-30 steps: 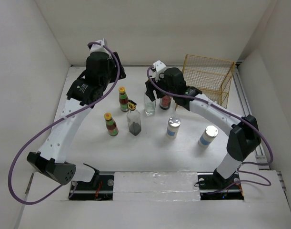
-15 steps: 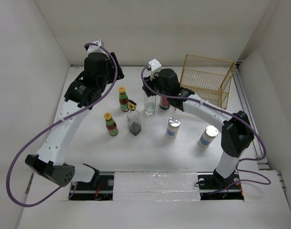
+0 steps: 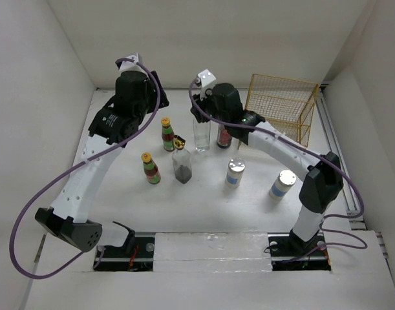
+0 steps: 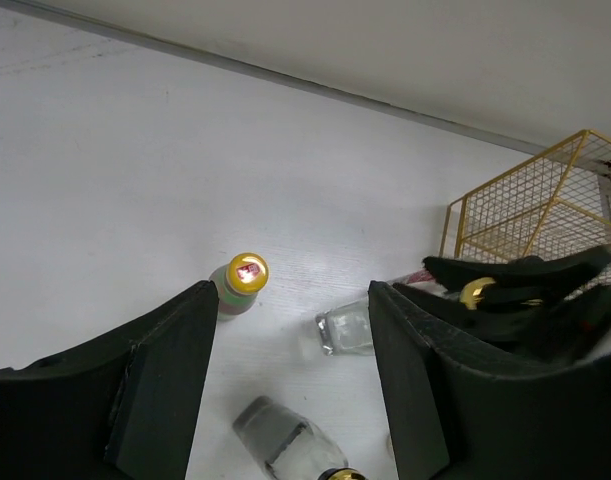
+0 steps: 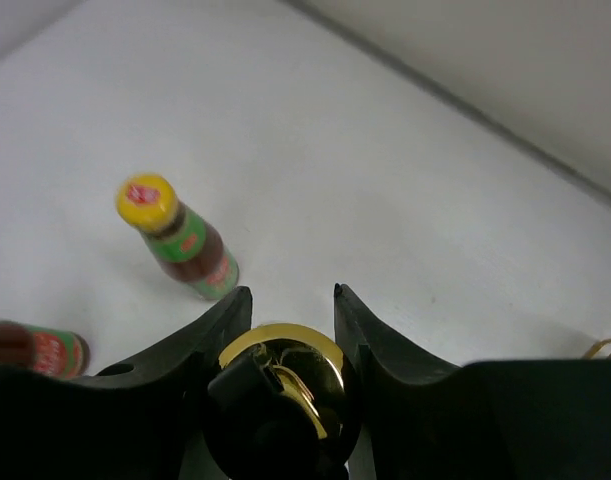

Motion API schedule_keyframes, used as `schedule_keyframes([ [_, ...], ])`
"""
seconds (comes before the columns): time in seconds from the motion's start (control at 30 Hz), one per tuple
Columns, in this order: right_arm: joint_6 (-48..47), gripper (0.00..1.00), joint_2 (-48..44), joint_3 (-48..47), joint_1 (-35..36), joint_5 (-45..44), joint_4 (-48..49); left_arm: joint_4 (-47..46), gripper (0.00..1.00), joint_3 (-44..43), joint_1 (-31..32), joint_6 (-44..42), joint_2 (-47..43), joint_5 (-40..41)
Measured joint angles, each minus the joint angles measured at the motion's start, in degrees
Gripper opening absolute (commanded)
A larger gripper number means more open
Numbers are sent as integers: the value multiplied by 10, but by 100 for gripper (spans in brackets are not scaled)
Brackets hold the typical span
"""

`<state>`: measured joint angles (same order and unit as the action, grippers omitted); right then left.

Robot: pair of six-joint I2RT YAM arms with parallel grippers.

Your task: Organize the condiment bottles

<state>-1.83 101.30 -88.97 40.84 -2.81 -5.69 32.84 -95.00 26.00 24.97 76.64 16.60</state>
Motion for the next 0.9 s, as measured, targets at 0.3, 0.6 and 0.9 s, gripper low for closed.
schedule_keyframes([
  [0.3,28,0,-15,-282,-52,27,-42,0,57,-3,0,0,20,-3],
  [0.6,49,0,19,-472,-181,-10,-46,0,57,-4,0,7,19,-3],
  [0.9,47,0,75,-489,-278,-22,-71,0,57,-1,0,11,16,-5],
])
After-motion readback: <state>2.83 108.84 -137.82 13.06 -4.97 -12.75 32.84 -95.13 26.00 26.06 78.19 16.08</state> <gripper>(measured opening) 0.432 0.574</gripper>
